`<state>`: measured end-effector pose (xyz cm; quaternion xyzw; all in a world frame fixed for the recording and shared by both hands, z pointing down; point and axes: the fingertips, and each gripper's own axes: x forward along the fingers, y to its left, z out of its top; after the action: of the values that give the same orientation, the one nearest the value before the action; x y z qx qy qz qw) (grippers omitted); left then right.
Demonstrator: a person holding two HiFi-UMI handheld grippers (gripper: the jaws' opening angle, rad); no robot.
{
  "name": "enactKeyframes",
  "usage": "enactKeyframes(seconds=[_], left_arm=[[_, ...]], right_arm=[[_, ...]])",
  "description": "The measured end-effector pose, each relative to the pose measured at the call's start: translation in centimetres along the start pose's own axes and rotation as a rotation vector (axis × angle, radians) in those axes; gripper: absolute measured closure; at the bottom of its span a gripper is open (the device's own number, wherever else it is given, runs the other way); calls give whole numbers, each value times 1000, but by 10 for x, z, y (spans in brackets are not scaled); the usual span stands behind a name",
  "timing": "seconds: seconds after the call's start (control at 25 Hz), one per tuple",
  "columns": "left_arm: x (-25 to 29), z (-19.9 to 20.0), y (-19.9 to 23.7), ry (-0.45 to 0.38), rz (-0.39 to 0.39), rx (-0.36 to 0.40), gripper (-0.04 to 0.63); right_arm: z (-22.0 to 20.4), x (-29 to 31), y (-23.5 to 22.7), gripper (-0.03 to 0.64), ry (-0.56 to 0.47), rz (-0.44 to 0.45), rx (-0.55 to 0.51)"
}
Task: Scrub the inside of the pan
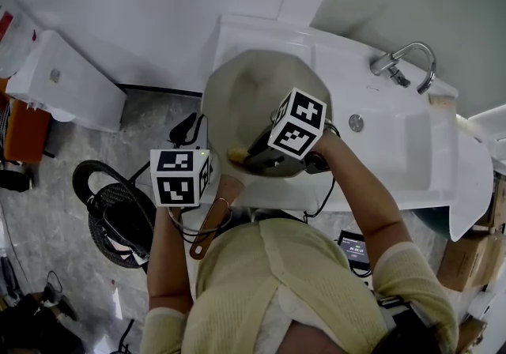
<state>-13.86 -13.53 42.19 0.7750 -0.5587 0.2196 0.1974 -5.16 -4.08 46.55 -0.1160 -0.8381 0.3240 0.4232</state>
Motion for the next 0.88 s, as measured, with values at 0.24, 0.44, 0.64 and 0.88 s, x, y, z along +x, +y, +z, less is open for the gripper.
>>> enactKeyframes(seconds=[0.24,0.44,0.64,0.88], left_arm=[[-8,4,9,-17,34,-1,486],[-17,7,9,-33,37,-8,486],[-24,13,1,-47,23,7,486],[-33,22,-9,-62,-14,12,486]], right_arm=[[5,-3,7,571,-42,30,-8],[9,-6,12,571,-70,42,-19],[15,-10,16,571,-111,37,-29],[25,-24,23,571,-187,16,-56]])
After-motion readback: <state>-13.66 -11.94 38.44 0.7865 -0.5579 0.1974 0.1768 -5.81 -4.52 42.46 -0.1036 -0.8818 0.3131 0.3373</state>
